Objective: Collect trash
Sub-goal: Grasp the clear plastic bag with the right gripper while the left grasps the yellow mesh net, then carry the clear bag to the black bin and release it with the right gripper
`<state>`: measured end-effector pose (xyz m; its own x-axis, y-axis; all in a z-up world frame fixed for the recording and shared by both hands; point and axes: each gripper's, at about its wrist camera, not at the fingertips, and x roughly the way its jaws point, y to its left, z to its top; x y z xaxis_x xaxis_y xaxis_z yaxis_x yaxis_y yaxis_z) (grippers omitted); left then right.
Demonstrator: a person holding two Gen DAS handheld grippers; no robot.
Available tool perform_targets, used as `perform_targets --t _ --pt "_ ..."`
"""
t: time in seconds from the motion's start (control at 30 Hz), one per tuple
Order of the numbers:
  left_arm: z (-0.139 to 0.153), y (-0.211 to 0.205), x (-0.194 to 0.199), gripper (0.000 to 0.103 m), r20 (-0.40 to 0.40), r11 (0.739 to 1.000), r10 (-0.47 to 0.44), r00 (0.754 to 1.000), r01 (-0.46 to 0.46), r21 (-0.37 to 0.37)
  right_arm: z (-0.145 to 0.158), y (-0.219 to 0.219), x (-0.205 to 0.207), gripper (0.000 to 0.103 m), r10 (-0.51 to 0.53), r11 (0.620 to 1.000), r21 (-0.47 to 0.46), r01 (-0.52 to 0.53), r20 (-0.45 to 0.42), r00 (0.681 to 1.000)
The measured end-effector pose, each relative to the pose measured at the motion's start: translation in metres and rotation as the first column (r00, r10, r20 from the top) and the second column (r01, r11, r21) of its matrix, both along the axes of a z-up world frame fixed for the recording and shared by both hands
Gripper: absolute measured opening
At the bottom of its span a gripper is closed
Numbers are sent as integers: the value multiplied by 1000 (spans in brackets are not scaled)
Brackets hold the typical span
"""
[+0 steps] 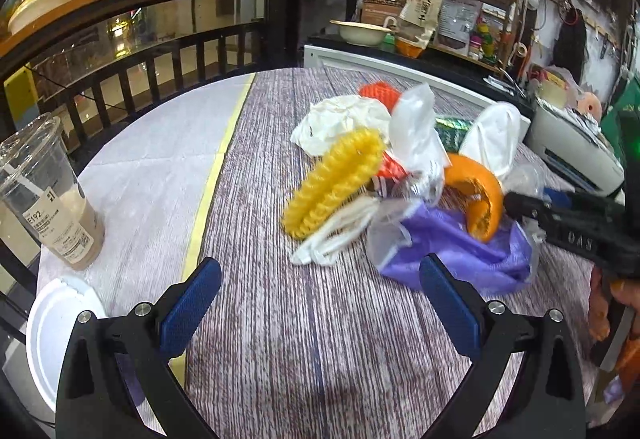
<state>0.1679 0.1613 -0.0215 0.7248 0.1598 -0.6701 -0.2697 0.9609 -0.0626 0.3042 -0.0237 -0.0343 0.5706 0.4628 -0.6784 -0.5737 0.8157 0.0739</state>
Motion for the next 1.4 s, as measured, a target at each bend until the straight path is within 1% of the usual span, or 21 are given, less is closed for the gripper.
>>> perform_targets --t 0.1,0.2,0.27,0.4,0.5,0.53,0.57,0.63,0.7,0.73,0.77,0.8,0.87,0.97,1.1,1.17,1.23,1.3,1.4 --pt "9 7 10 98 31 1000 18 999 -18 -8 1 -4 2 44 0 1000 20 0 -10 1000" --pt "16 9 26 97 39 999 25 999 -26 29 6 -8 0 43 3 999 36 -3 -9 1000" --pt "16 11 36 93 30 998 26 999 -28 55 11 -9 -3 43 5 999 41 -6 4 1000" --pt "10 10 56 87 -19 998 1 1000 0 66 19 -12 -11 43 16 998 56 -18 22 1000" --pt "4 8 62 80 -39 996 -10 999 13 85 22 -15 -17 43 23 998 65 -25 28 999" --pt "3 9 62 73 -41 996 -5 999 9 90 22 -16 -20 43 25 997 69 -27 32 999" --pt "2 10 62 69 -42 996 -4 999 8 90 23 -17 -22 43 26 997 70 -29 38 999" --pt "1 16 65 68 -47 999 4 999 -1 53 24 -19 -26 43 28 997 67 -32 52 998" --pt "0 20 67 63 -44 1000 9 999 -8 27 25 -21 -31 43 31 997 68 -35 61 998" --pt "-1 21 68 58 -42 1000 8 999 -7 24 25 -22 -32 43 34 997 70 -39 60 998" --pt "-1 21 68 50 -41 1000 7 999 -5 26 26 -23 -34 43 37 996 73 -42 59 998" --pt "-2 20 68 46 -41 1000 5 999 -4 28 25 -24 -36 43 37 996 75 -42 60 997" --pt "-3 18 66 32 -40 1000 5 999 -4 26 25 -25 -37 43 37 996 78 -42 64 997" --pt "-3 19 62 19 -26 1000 14 1000 -13 23 25 -27 -40 43 35 996 81 -41 72 997" --pt "3 21 55 16 10 999 31 999 -31 29 22 -27 -43 43 39 996 83 -44 71 997" --pt "9 22 49 16 37 999 43 998 -44 20 22 -28 -45 43 40 995 92 -47 69 997" --pt "17 22 43 16 64 998 51 997 -53 27 21 -29 -46 43 43 993 103 -50 64 997" --pt "24 19 36 16 94 998 53 994 -57 37 21 -31 -48 43 45 992 112 -52 64 997" --pt "35 12 25 16 136 998 43 990 -47 28 20 -35 -49 43 44 991 124 -52 63 997"
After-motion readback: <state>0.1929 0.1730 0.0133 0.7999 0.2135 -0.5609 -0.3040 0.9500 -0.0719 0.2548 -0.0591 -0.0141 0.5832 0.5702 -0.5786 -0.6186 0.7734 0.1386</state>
